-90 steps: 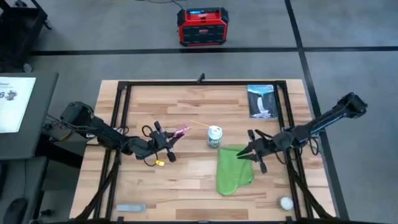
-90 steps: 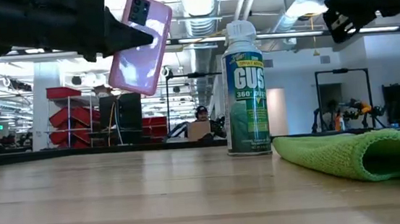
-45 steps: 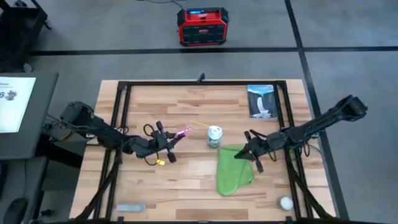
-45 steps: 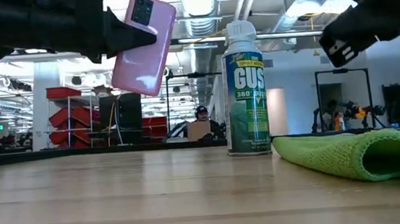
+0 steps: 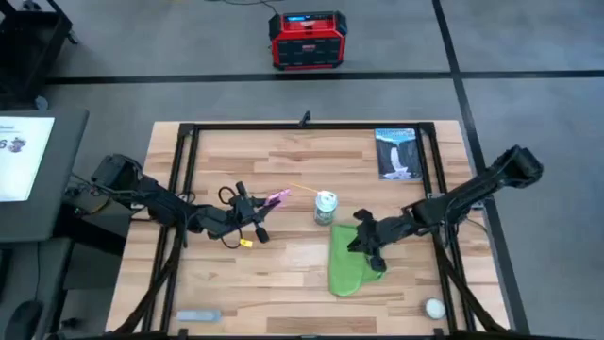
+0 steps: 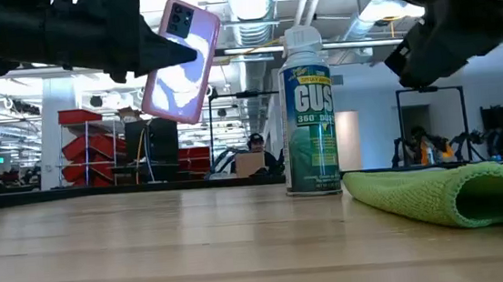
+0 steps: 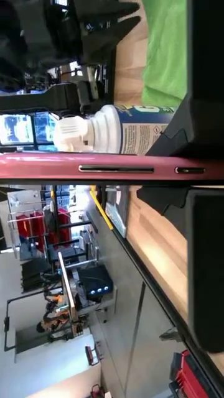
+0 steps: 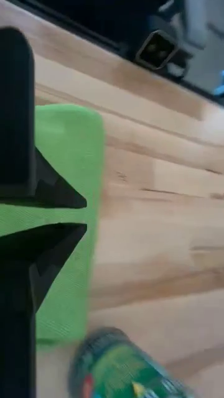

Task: Apply microfiber cloth
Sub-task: Wipe the back of the pink phone using the green microfiber cloth

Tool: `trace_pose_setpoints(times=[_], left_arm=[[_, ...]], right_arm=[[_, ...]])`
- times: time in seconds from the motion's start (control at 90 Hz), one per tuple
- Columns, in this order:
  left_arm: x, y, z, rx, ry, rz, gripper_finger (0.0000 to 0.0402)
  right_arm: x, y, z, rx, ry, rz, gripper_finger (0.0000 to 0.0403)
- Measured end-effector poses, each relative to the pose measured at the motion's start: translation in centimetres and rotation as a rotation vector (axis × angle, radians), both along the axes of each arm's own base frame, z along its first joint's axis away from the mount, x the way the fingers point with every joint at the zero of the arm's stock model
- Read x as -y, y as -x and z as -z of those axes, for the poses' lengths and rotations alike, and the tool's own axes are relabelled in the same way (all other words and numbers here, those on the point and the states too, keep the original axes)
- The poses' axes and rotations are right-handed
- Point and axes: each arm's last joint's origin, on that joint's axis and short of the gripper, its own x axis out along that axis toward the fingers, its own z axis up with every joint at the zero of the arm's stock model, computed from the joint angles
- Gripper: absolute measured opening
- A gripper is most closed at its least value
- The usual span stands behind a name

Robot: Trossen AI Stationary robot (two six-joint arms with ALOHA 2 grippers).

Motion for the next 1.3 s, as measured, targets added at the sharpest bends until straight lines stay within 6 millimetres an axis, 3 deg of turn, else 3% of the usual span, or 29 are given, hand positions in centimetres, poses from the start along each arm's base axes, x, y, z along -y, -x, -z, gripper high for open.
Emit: trace_pose_setpoints(times=[0.433, 0.733, 0.9, 1.178, 1.3], left_arm=[[0.0, 0.0, 0.1, -0.006, 0.004, 0.0, 0.0], [-0.1, 0.0, 0.1, -0.006, 0.004, -0.002, 0.0], [-0.1, 0.0, 0.2, -0.013, 0.002, -0.003, 0.0], [-0.1, 0.0, 0.3, -0.021, 0.013, -0.003, 0.0], [-0.1, 0.0, 0.3, -0.021, 0.014, -0.003, 0.0001]], right_arm=[[-2.4, -0.5, 2.8, -0.182, -0.013, 0.016, 0.0161], [-1.9, -1.0, 3.7, -0.22, -0.022, 0.068, 0.0225], [-1.4, -1.2, 4.2, -0.24, -0.006, 0.095, 0.0231], [-0.7, -2.6, 7.2, -0.279, 0.056, 0.169, 0.023], [-0.4, -3.2, 7.8, -0.246, 0.06, 0.214, 0.0202]])
